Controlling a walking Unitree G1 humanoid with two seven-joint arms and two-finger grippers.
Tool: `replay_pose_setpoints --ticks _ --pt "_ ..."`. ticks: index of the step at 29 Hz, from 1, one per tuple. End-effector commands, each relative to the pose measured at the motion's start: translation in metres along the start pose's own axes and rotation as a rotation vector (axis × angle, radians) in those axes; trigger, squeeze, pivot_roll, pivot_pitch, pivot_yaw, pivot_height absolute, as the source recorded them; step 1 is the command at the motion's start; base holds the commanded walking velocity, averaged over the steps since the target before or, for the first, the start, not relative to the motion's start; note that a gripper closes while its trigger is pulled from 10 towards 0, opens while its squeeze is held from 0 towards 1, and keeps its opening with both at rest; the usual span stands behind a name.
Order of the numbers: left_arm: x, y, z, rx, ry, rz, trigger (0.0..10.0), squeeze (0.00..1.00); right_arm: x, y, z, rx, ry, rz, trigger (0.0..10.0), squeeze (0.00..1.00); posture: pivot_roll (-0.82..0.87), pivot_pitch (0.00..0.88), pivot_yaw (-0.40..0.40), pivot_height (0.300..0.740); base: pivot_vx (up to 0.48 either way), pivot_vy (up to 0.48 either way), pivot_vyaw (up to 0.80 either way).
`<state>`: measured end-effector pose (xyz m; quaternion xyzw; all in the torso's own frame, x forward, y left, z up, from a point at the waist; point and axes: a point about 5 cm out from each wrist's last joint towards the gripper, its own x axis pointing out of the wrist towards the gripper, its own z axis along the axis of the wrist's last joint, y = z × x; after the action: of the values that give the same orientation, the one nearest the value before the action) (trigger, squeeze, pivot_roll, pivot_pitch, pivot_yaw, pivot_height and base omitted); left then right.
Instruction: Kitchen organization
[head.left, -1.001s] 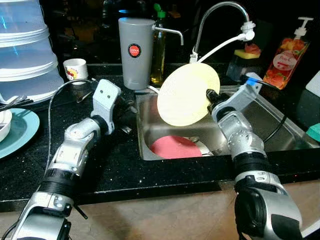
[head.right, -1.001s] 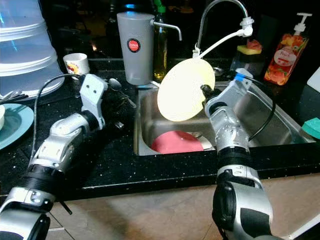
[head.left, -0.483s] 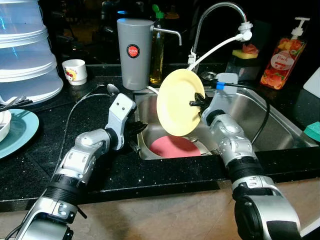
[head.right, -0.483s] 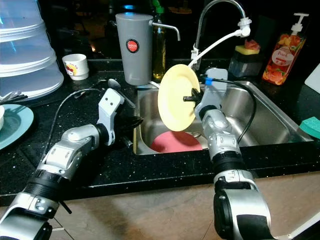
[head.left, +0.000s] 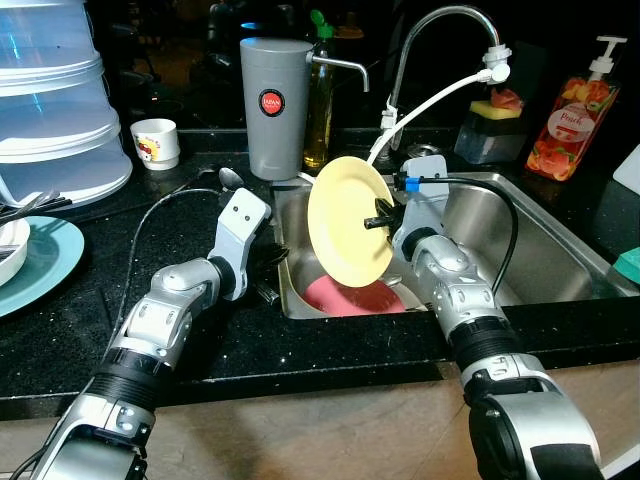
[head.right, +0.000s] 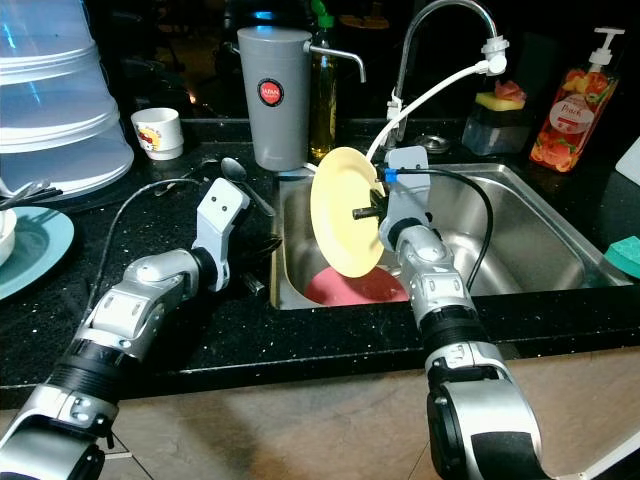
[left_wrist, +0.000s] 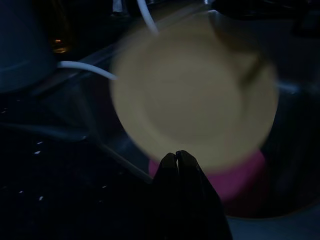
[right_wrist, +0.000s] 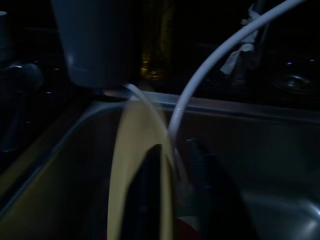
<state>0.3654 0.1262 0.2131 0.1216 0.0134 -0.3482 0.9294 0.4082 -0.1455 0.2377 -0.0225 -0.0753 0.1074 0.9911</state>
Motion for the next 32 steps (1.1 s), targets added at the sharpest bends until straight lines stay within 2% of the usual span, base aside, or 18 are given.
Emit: replay_pose_setpoints --ticks 1,3,4,7,10,11,12,13,15,16,18,20,23,25,28,30,31,32 --pt "0.0 0.006 0.002 -0.01 0.002 0.075 10.0 0.0 -0.002 -0.006 -0.003 -0.036 0.01 -0.042 10.0 0.57 0.06 0.021 -0.003 0.74 0.0 0.0 0.0" --pt "0.0 0.01 0.003 -0.011 -0.001 0.112 10.0 0.0 -0.002 -0.008 -0.002 -0.042 0.006 -0.055 10.0 0.57 0.06 0.021 -0.003 0.74 0.0 0.0 0.0" --pt "-0.002 0.016 0.004 -0.019 0.002 0.165 10.0 0.0 -0.002 -0.01 0.001 -0.034 -0.014 -0.071 10.0 0.0 0.06 0.021 -0.003 0.74 0.0 0.0 0.0" --pt "-0.008 0.033 0.006 -0.034 0.008 0.3 10.0 0.0 -0.001 -0.013 0.009 0.0 -0.064 -0.092 10.0 0.0 0.06 0.021 -0.003 0.74 0.0 0.0 0.0" --pt "-0.01 0.038 0.007 -0.042 0.009 0.337 10.0 0.0 -0.001 -0.013 0.011 0.007 -0.076 -0.093 10.0 0.0 0.06 0.021 -0.003 0.74 0.0 0.0 0.0" --pt "-0.02 0.055 0.01 -0.083 0.027 0.492 10.0 0.0 0.0 -0.011 0.015 0.026 -0.094 -0.074 10.0 0.0 0.06 0.019 -0.003 0.74 0.0 0.0 0.0" --pt "-0.02 0.055 0.01 -0.083 0.027 0.492 10.0 0.0 0.0 -0.011 0.015 0.026 -0.094 -0.074 10.0 0.0 0.06 0.019 -0.003 0.74 0.0 0.0 0.0" --pt "-0.025 0.062 0.013 -0.108 0.03 0.559 10.0 0.0 0.0 -0.009 0.016 0.03 -0.098 -0.058 10.0 0.0 0.06 0.018 -0.003 0.74 0.0 0.0 0.0" --pt "-0.035 0.068 0.021 -0.13 0.008 0.619 10.0 0.0 0.001 -0.002 0.018 0.044 -0.105 -0.005 10.0 0.0 0.06 0.019 -0.006 0.74 0.0 0.0 0.0" --pt "-0.035 0.068 0.021 -0.13 0.008 0.619 10.0 0.0 0.001 -0.002 0.018 0.044 -0.105 -0.005 10.0 0.0 0.06 0.019 -0.006 0.74 0.0 0.0 0.0" --pt "-0.04 0.064 0.028 -0.136 -0.026 0.579 10.0 0.0 0.002 0.007 0.018 0.057 -0.098 0.068 10.0 0.0 0.06 0.017 -0.006 0.74 0.0 0.0 0.0" --pt "-0.049 0.061 0.03 -0.1 -0.033 0.575 10.0 0.0 0.003 0.019 0.016 0.108 -0.073 0.17 10.0 0.0 0.06 0.014 -0.007 0.74 0.0 0.0 0.0" --pt "-0.053 0.061 0.029 -0.086 -0.03 0.59 10.0 0.0 0.003 0.024 0.016 0.125 -0.064 0.208 10.0 0.0 0.06 0.014 -0.007 0.74 0.0 0.0 0.0" --pt "-0.069 0.074 0.027 -0.028 -0.01 0.695 10.0 0.0 0.002 0.039 0.014 0.168 -0.034 0.349 10.0 0.0 0.07 0.009 -0.015 0.74 0.0 0.0 0.0" --pt "-0.076 0.08 0.026 0.002 0.01 0.723 10.0 0.0 0.0 0.046 0.013 0.171 -0.021 0.416 10.0 0.0 0.07 0.007 -0.018 0.74 0.0 0.0 0.0" --pt "-0.086 0.084 0.025 0.068 0.058 0.717 10.0 0.0 -0.004 0.059 0.011 0.163 0.0 0.526 10.0 0.0 0.06 0.004 -0.017 0.74 0.0 0.0 0.0" --pt "-0.09 0.086 0.023 0.089 0.106 0.726 10.0 0.0 -0.005 0.064 0.011 0.152 0.003 0.554 10.0 0.0 0.06 0.004 -0.017 0.74 0.0 0.0 0.0" --pt "-0.09 0.086 0.023 0.089 0.106 0.726 10.0 0.0 -0.005 0.064 0.011 0.152 0.003 0.554 10.0 0.0 0.06 0.004 -0.017 0.74 0.0 0.0 0.0"
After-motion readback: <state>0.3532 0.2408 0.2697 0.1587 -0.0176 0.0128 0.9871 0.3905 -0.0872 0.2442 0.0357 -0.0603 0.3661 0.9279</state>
